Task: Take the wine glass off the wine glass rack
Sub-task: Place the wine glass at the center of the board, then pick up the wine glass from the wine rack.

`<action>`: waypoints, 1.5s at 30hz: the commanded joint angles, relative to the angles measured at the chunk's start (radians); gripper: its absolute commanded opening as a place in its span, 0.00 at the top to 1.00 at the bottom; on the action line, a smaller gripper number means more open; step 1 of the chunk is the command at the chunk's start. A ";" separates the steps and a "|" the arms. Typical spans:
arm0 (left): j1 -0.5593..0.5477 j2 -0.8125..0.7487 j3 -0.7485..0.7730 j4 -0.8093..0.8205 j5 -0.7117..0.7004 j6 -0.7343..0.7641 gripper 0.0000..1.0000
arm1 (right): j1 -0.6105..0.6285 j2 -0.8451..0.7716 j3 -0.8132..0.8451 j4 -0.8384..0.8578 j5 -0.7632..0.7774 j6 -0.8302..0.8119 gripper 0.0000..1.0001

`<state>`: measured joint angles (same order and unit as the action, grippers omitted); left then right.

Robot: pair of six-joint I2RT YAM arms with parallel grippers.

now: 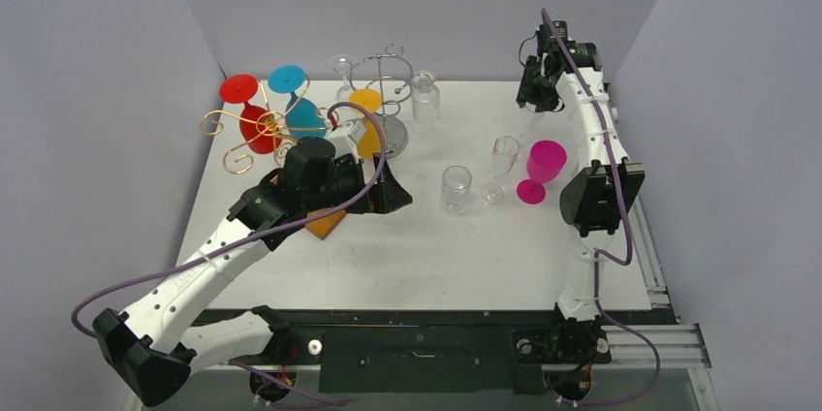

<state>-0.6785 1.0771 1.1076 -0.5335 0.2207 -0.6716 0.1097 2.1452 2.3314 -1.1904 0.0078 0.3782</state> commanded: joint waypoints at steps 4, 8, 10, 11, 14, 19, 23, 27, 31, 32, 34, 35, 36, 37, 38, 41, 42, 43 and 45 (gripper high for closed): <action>0.005 -0.029 -0.004 0.036 0.005 0.001 0.00 | -0.010 -0.030 0.058 0.000 0.018 0.003 0.59; 0.009 -0.039 -0.008 0.018 -0.007 -0.001 0.00 | -0.010 -0.044 0.060 0.013 0.008 0.010 0.57; 0.011 -0.041 -0.003 0.009 -0.012 0.000 0.00 | -0.010 -0.053 0.061 0.024 0.003 0.016 0.56; 0.011 -0.042 0.000 0.006 -0.017 0.000 0.00 | -0.010 -0.059 0.062 0.027 0.001 0.019 0.56; 0.011 -0.041 0.016 -0.010 -0.029 0.000 0.00 | -0.009 -0.066 0.063 0.042 0.000 0.024 0.55; 0.011 -0.038 0.039 -0.030 -0.055 0.001 0.00 | -0.010 -0.079 0.068 0.057 -0.033 0.030 0.54; 0.012 -0.033 0.057 -0.041 -0.076 -0.002 0.00 | -0.011 -0.090 0.071 0.070 -0.049 0.035 0.53; 0.016 -0.025 0.089 -0.056 -0.099 -0.002 0.00 | -0.018 -0.105 0.071 0.079 -0.062 0.041 0.52; 0.029 -0.018 0.125 -0.069 -0.119 0.000 0.00 | -0.026 -0.125 0.068 0.085 -0.070 0.043 0.51; 0.032 -0.016 0.130 -0.071 -0.124 0.000 0.00 | -0.027 -0.132 0.065 0.085 -0.070 0.043 0.51; 0.044 -0.014 0.147 -0.079 -0.134 -0.002 0.00 | -0.030 -0.143 0.061 0.085 -0.071 0.042 0.51; 0.055 -0.014 0.160 -0.085 -0.137 -0.005 0.00 | -0.032 -0.148 0.059 0.084 -0.072 0.041 0.51; 0.062 -0.013 0.167 -0.087 -0.143 -0.007 0.00 | -0.032 -0.159 0.053 0.085 -0.072 0.041 0.51; 0.080 -0.013 0.181 -0.094 -0.145 -0.011 0.00 | -0.035 -0.166 0.049 0.087 -0.071 0.040 0.51; 0.089 -0.013 0.199 -0.098 -0.154 -0.012 0.00 | -0.036 -0.184 0.040 0.088 -0.071 0.040 0.50; 0.143 -0.015 0.241 -0.126 -0.181 -0.018 0.00 | -0.037 -0.224 0.018 0.101 -0.071 0.043 0.49; 0.154 -0.018 0.264 -0.139 -0.201 -0.020 0.00 | -0.036 -0.245 0.008 0.104 -0.075 0.043 0.48; 0.177 -0.021 0.277 -0.147 -0.207 -0.020 0.00 | -0.036 -0.256 0.001 0.111 -0.079 0.045 0.48; 0.216 -0.027 0.319 -0.168 -0.242 -0.020 0.00 | -0.037 -0.298 -0.034 0.128 -0.091 0.048 0.45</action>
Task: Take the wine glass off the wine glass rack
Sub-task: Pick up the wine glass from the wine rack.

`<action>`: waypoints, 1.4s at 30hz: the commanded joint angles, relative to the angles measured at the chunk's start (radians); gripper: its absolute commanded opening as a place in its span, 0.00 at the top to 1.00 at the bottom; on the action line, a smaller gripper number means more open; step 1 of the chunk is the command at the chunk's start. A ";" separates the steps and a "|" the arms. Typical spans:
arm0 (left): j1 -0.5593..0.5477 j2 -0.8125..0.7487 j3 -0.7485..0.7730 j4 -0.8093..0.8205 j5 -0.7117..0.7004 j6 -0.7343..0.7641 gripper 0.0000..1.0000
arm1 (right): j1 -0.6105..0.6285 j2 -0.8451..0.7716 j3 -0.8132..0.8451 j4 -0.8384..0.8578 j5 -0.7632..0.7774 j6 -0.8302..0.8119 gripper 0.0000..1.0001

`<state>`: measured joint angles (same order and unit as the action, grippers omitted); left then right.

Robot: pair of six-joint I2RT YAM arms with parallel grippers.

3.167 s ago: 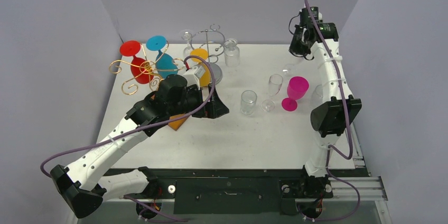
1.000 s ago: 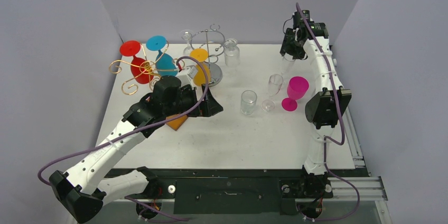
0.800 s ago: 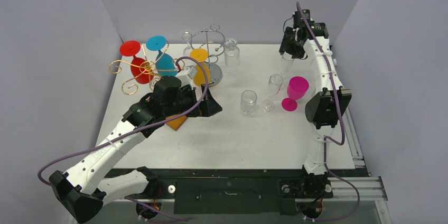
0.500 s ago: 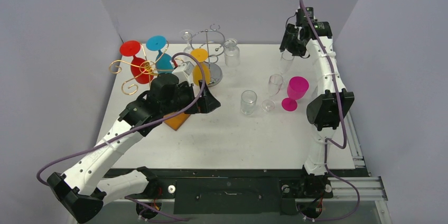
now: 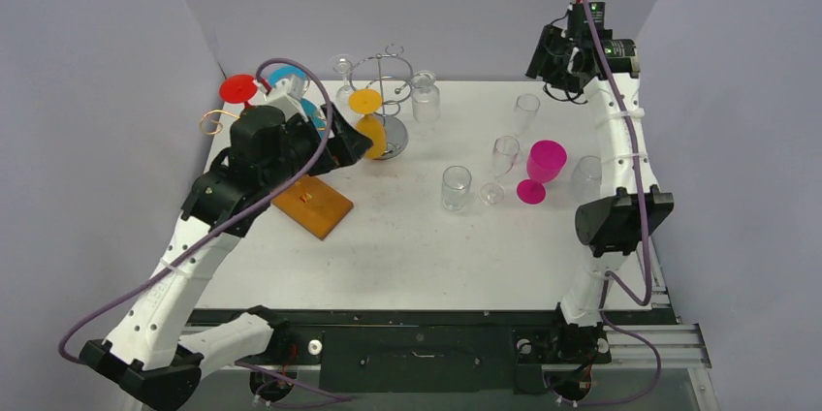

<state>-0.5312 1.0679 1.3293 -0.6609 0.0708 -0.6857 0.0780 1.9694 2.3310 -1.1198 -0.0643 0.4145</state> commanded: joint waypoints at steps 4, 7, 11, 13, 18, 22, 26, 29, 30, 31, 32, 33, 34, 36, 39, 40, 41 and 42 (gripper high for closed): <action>0.151 -0.017 0.181 -0.077 -0.132 -0.002 0.00 | -0.003 -0.226 -0.147 0.108 -0.039 0.019 0.41; 0.231 -0.011 0.259 -0.111 -0.171 0.005 0.00 | 0.001 -0.283 -0.204 0.138 -0.054 0.021 0.38; 0.336 0.003 0.321 -0.112 -0.165 -0.002 0.00 | 0.005 -0.362 -0.283 0.175 -0.065 0.027 0.37; 0.364 0.017 0.340 -0.112 -0.145 -0.004 0.00 | 0.005 -0.386 -0.303 0.179 -0.067 0.027 0.37; 0.447 0.041 0.372 -0.113 -0.139 -0.007 0.05 | 0.013 -0.433 -0.354 0.202 -0.095 0.038 0.36; 0.586 0.067 0.392 -0.098 -0.088 -0.021 0.07 | 0.044 -0.466 -0.391 0.216 -0.099 0.046 0.36; 0.722 0.116 0.398 -0.078 0.019 -0.034 0.12 | 0.083 -0.501 -0.442 0.236 -0.092 0.051 0.36; 0.795 0.167 0.399 -0.061 0.125 -0.030 0.17 | 0.097 -0.532 -0.495 0.248 -0.091 0.055 0.36; 0.827 0.179 0.401 -0.059 0.149 -0.024 0.18 | 0.099 -0.538 -0.511 0.255 -0.092 0.056 0.36; 0.847 0.204 0.409 -0.057 0.191 -0.020 0.20 | 0.102 -0.548 -0.523 0.259 -0.096 0.058 0.36; 0.854 0.217 0.415 -0.062 0.206 -0.006 0.21 | 0.103 -0.551 -0.530 0.264 -0.096 0.060 0.36; 0.865 0.238 0.426 -0.066 0.224 0.002 0.24 | 0.105 -0.558 -0.539 0.266 -0.099 0.062 0.36; 0.872 0.248 0.430 -0.075 0.231 0.014 0.26 | 0.107 -0.561 -0.543 0.270 -0.100 0.062 0.36; 0.890 0.267 0.428 -0.072 0.242 0.023 0.29 | 0.111 -0.566 -0.548 0.272 -0.104 0.065 0.36; 0.916 0.292 0.425 -0.061 0.275 0.028 0.35 | 0.116 -0.574 -0.551 0.273 -0.104 0.066 0.36; 0.918 0.299 0.429 -0.062 0.281 0.032 0.36 | 0.115 -0.574 -0.552 0.273 -0.103 0.066 0.36; 0.920 0.311 0.433 -0.066 0.287 0.038 0.37 | 0.116 -0.574 -0.551 0.273 -0.102 0.066 0.36; 0.921 0.324 0.435 -0.066 0.291 0.041 0.38 | 0.116 -0.575 -0.551 0.274 -0.102 0.067 0.36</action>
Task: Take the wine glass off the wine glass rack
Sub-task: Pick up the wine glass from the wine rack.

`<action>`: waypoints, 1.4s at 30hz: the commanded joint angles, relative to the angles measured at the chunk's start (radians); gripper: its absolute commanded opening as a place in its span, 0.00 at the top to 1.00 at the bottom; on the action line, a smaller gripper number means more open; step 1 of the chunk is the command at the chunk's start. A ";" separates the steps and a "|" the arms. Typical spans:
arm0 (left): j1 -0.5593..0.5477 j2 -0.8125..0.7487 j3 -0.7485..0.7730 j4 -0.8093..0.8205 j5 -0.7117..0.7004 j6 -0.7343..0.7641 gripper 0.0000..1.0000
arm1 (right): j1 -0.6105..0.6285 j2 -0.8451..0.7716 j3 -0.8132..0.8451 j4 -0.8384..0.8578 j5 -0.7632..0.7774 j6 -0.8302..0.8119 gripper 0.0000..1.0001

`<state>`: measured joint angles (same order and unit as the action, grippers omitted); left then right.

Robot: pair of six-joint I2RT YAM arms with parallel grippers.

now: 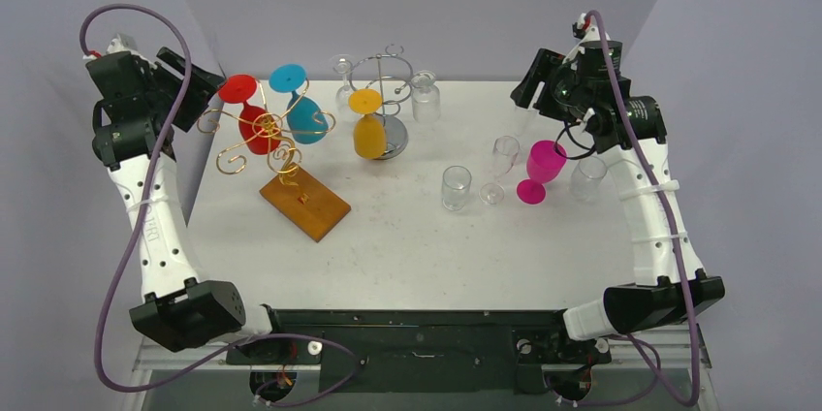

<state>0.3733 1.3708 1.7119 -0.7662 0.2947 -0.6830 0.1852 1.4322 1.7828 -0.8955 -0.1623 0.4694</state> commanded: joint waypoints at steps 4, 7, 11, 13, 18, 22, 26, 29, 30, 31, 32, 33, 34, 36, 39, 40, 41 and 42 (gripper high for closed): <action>0.019 0.054 0.058 0.045 0.094 0.046 0.42 | 0.009 -0.036 -0.002 0.051 -0.006 0.013 0.36; 0.020 0.075 0.061 0.054 0.120 0.040 0.46 | 0.009 -0.034 -0.001 0.051 -0.004 0.013 0.37; 0.020 0.094 0.060 0.071 0.144 0.026 0.49 | 0.010 -0.028 0.005 0.048 -0.003 0.010 0.37; 0.020 0.097 0.056 0.081 0.152 0.018 0.51 | 0.010 -0.027 0.008 0.049 -0.002 0.011 0.37; 0.022 0.105 0.052 0.087 0.160 0.009 0.58 | 0.009 -0.022 0.014 0.044 0.001 0.012 0.37; 0.024 0.101 0.043 0.095 0.162 0.001 0.65 | 0.008 -0.019 0.015 0.045 0.001 0.014 0.37; 0.030 0.098 0.032 0.111 0.169 -0.016 0.70 | 0.008 -0.014 0.019 0.041 0.002 0.015 0.38; 0.032 0.089 0.019 0.131 0.179 -0.033 0.74 | 0.007 -0.013 0.020 0.042 0.003 0.015 0.38; 0.033 0.088 0.016 0.141 0.181 -0.042 0.75 | 0.008 -0.013 0.020 0.041 0.003 0.015 0.38; 0.035 0.085 0.010 0.147 0.189 -0.048 0.77 | 0.008 -0.011 0.020 0.041 0.003 0.016 0.38; 0.035 0.083 0.006 0.160 0.194 -0.060 0.78 | 0.007 -0.012 0.020 0.040 0.003 0.017 0.38; 0.036 0.081 -0.004 0.167 0.203 -0.068 0.80 | 0.007 -0.011 0.020 0.041 0.003 0.018 0.39; 0.037 0.078 -0.009 0.183 0.207 -0.084 0.80 | 0.007 -0.010 0.019 0.041 0.004 0.018 0.39; 0.040 0.070 -0.028 0.213 0.223 -0.110 0.82 | 0.008 -0.009 0.019 0.040 0.005 0.018 0.39; 0.041 0.065 -0.054 0.248 0.249 -0.149 0.84 | 0.008 -0.008 0.020 0.039 0.008 0.017 0.39; 0.041 0.064 -0.059 0.256 0.254 -0.155 0.85 | 0.008 -0.008 0.020 0.039 0.009 0.017 0.39; 0.041 0.062 -0.071 0.274 0.265 -0.171 0.85 | 0.008 -0.008 0.020 0.039 0.009 0.017 0.39; 0.041 0.061 -0.083 0.283 0.271 -0.180 0.85 | 0.008 -0.008 0.021 0.039 0.009 0.017 0.39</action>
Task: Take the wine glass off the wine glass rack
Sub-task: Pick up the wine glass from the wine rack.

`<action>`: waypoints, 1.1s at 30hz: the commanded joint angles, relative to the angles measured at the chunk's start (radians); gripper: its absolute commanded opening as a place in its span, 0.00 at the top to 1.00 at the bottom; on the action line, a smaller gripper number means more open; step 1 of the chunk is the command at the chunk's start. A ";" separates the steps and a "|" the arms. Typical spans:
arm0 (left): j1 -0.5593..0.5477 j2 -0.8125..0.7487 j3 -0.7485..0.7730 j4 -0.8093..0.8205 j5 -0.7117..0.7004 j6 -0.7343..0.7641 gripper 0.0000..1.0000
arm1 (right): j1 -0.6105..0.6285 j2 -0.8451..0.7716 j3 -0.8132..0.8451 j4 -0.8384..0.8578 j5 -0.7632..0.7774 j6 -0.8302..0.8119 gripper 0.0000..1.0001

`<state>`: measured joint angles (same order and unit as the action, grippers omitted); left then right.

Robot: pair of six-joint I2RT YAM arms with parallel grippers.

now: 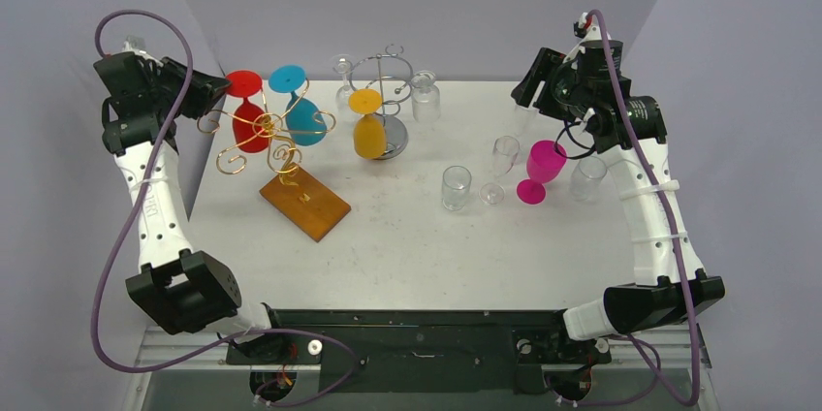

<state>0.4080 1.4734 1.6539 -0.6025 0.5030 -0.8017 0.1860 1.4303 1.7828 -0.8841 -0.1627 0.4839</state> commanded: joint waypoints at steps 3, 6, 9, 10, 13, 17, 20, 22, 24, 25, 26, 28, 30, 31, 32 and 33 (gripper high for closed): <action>0.007 -0.050 -0.049 0.162 0.092 -0.096 0.86 | 0.007 -0.005 0.021 0.026 0.009 0.005 0.39; 0.007 -0.060 -0.067 0.179 0.106 -0.115 0.90 | 0.007 -0.005 0.021 0.025 0.011 0.005 0.39; 0.007 -0.067 -0.082 0.203 0.117 -0.144 0.94 | 0.006 -0.006 0.022 0.023 0.012 0.005 0.39; 0.009 -0.069 -0.090 0.207 0.121 -0.151 0.96 | 0.007 -0.005 0.023 0.022 0.012 0.005 0.40; 0.015 -0.081 -0.105 0.240 0.131 -0.190 1.00 | 0.006 -0.006 0.025 0.019 0.014 0.005 0.40; 0.031 -0.094 -0.120 0.272 0.141 -0.229 1.00 | 0.007 -0.009 0.026 0.019 0.017 0.005 0.40; 0.039 -0.102 -0.136 0.313 0.151 -0.266 1.00 | 0.007 -0.008 0.024 0.018 0.017 0.006 0.40; 0.041 -0.101 -0.147 0.340 0.159 -0.288 1.00 | 0.007 -0.008 0.024 0.017 0.017 0.006 0.40; 0.042 -0.100 -0.164 0.370 0.165 -0.310 1.00 | 0.007 -0.008 0.024 0.017 0.017 0.006 0.40; 0.042 -0.097 -0.177 0.381 0.168 -0.319 1.00 | 0.006 -0.008 0.024 0.018 0.017 0.007 0.40; 0.042 -0.095 -0.182 0.404 0.171 -0.334 1.00 | 0.006 -0.008 0.025 0.018 0.017 0.007 0.40; 0.040 -0.088 -0.198 0.435 0.184 -0.356 1.00 | 0.007 -0.007 0.024 0.018 0.017 0.007 0.40; 0.040 -0.082 -0.207 0.457 0.192 -0.368 1.00 | 0.007 -0.006 0.023 0.018 0.018 0.008 0.40; 0.039 -0.076 -0.208 0.461 0.199 -0.371 1.00 | 0.007 -0.005 0.023 0.018 0.018 0.008 0.40; 0.038 -0.074 -0.209 0.470 0.202 -0.376 1.00 | 0.007 -0.005 0.023 0.018 0.018 0.009 0.40; 0.035 -0.071 -0.210 0.473 0.209 -0.378 1.00 | 0.007 -0.005 0.023 0.018 0.018 0.010 0.40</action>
<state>0.4423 1.4067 1.4418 -0.2493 0.6643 -1.1435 0.1860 1.4307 1.7828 -0.8845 -0.1619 0.4847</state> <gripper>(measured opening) 0.007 0.599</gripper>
